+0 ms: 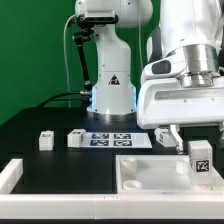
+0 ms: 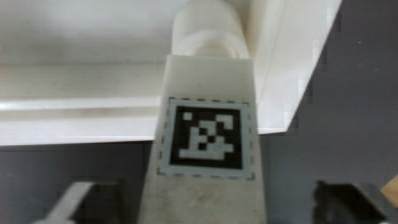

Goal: Assemble square table

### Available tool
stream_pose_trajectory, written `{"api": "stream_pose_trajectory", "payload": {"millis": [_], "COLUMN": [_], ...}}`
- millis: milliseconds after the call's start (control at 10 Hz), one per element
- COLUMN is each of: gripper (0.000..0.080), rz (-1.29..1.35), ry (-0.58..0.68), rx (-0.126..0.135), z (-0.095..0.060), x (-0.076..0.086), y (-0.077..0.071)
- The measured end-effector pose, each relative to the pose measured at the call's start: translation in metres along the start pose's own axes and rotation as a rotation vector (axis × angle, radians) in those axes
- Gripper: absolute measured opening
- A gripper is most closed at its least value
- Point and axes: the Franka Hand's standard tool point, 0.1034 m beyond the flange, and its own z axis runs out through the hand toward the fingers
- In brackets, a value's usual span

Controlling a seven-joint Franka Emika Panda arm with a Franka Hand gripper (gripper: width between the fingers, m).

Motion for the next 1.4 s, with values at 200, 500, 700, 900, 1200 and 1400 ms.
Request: {"api": "stream_pose_trajectory", "payload": {"millis": [200,500,700,900,1200,1400], "gripper": [0.0634,0.0649,0.0649,0.0649,0.0649,0.0649], "rz": [-0.001,-0.001,-0.006,-0.001,0.012,0.021], "ry": [0.0,0.0,-0.012,-0.098,-0.245,-0.402], "rx": [0.0,0.0,-0.002,-0.001,0.003,0.015], "z": [0.0,0.0,0.0,0.0,0.006,0.005], "x": [0.0,0.0,0.0,0.012,0.003,0.007], "y": [0.0,0.0,0.002,0.011,0.01,0.003]}}
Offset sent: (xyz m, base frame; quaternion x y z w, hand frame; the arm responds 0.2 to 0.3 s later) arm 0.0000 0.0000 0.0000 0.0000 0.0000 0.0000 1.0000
